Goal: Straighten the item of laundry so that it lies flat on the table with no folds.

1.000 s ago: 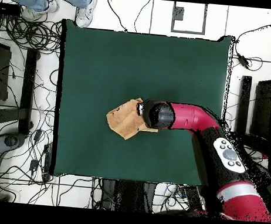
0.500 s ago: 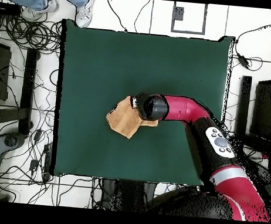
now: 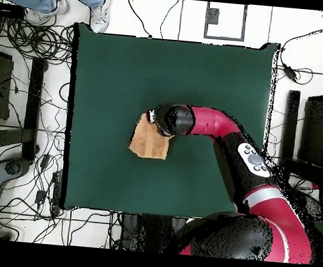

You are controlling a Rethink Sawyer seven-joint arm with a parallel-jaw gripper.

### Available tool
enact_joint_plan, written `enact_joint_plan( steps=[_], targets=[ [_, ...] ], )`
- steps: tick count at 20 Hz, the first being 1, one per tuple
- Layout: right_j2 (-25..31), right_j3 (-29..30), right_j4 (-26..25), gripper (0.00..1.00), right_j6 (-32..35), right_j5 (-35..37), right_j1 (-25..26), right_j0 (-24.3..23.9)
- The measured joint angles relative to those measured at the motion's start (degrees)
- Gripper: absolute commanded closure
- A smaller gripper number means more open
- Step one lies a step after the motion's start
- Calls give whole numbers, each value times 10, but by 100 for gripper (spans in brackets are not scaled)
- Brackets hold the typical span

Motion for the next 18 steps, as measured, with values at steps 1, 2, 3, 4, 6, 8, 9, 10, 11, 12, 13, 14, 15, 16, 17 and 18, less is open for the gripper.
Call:
enact_joint_plan(
  steps=[1, 2, 3, 4, 6, 8, 9, 10, 11, 12, 13, 14, 15, 16, 17, 18],
  targets=[
    [2, -3, 4, 0, 0, 5, 3, 0],
    [3, -6, 8, 0, 0, 11, 5, 0],
    [6, -10, 14, 0, 0, 17, 7, 0],
    [8, -14, 19, 0, 0, 24, 10, -1],
    [12, -18, 26, 0, 0, 31, 17, -1],
    [15, -21, 32, 0, 0, 34, 20, -1],
    [15, -22, 34, 0, 0, 34, 20, -1],
    [15, -22, 35, 0, 0, 35, 20, -2],
    [15, -22, 36, 0, 0, 35, 21, -2],
    [15, -22, 37, 0, 0, 35, 21, -2],
    [15, -22, 38, 0, 0, 35, 21, -2],
    [15, -22, 39, 0, 0, 35, 22, -2],
    [15, -22, 39, 0, 0, 35, 22, -2],
    [15, -22, 39, 0, 0, 35, 22, -2],
    [15, -23, 39, 0, 0, 35, 22, -2],
    [15, -23, 39, 0, 0, 35, 22, -2]
  ],
)
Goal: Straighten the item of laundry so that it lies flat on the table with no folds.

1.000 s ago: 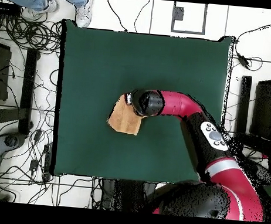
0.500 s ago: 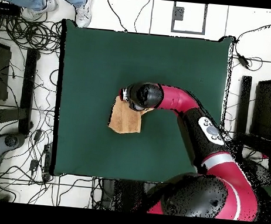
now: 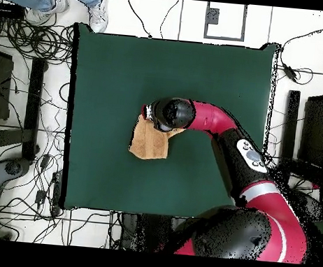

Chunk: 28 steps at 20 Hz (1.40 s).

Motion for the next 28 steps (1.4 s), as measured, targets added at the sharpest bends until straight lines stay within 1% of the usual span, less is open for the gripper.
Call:
enact_joint_plan(
  steps=[6, 7, 9, 11, 12, 15, 16, 18, 28],
  targets=[
    [-3, -5, -1, 0, 0, 11, -2, 7],
    [-6, -9, -1, 0, 0, 22, -2, 12],
    [-12, -24, -1, 0, 0, 68, -2, 23],
    [-13, -30, 0, 0, 0, 88, -1, 25],
    [-14, -41, 0, 0, 0, 127, -1, 28],
    [-14, -55, 1, 0, 0, 172, 0, 29],
    [-14, -65, 1, 0, 0, 197, 1, 28],
    [-14, -75, 1, 0, 0, 216, 3, 27],
    [-14, -118, -3, 0, 0, 268, 6, 26]
  ],
)
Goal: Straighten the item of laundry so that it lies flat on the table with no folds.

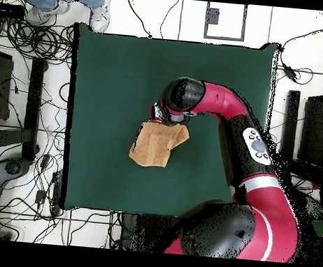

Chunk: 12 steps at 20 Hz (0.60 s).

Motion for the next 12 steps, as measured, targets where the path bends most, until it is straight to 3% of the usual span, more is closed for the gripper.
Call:
enact_joint_plan(
  steps=[12],
  targets=[
    [-2, -16, -4, 0, 0, 22, 0, 0]
  ],
)
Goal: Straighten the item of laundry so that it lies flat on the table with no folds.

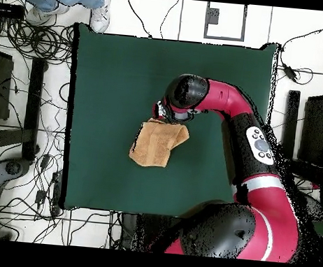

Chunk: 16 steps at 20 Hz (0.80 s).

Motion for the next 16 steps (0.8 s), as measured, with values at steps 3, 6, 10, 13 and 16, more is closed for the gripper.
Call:
enact_joint_plan(
  steps=[3, 6, 10, 13, 16],
  targets=[
    [0, 0, 0, 0, 0, 0, 1, 0],
    [0, 0, 0, 0, 0, 0, 3, 0],
    [0, 0, 5, 0, 0, 0, 13, 0],
    [0, 0, 11, 0, 0, 0, 25, 1],
    [0, 0, 16, 0, 0, -5, 40, 4]
  ],
)
